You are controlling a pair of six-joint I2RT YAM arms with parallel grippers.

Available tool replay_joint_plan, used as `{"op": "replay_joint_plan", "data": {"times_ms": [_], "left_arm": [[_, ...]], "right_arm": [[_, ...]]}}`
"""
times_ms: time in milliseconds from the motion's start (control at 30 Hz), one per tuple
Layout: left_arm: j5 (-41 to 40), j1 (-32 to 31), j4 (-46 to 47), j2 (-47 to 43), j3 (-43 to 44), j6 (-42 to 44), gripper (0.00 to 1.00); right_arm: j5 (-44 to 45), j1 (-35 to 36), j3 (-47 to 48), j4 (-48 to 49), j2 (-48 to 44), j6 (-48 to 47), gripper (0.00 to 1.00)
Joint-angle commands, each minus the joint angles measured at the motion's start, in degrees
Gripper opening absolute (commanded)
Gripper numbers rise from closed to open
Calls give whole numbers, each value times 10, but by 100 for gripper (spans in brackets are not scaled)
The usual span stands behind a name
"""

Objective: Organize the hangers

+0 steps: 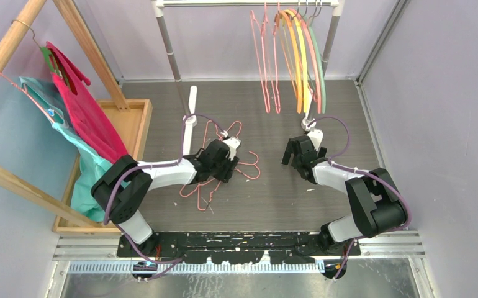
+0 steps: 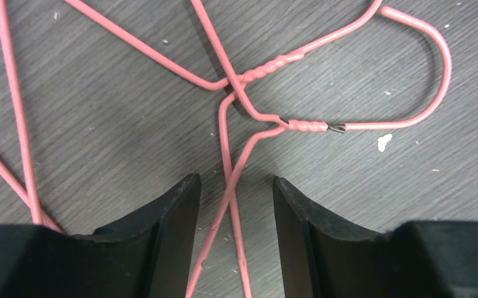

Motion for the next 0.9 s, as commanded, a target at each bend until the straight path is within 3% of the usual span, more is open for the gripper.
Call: {"op": "replay_joint_plan", "data": {"times_ms": [0,100,267,333,500,867], "left_arm": [[-7,0,33,-21,-19,-10,47],[-5,0,36,-30,-35,-20,41],[-8,0,34,-23,-37,-23,7],[-7,0,35,-19,-36,-24,1],[4,1,4,-38,-13,-29,0],[73,2,-96,-186,81,-71,0]], "right_arm": [[-17,-1,15,29,11,4,100],[-15,-1,14,29,12,5,100],[-17,-1,15,27,12,5,100],[-14,-1,13,26,9,5,100],[-12,-1,13,26,9,5,100],[-19,-1,15,30,12,5,100]]}}
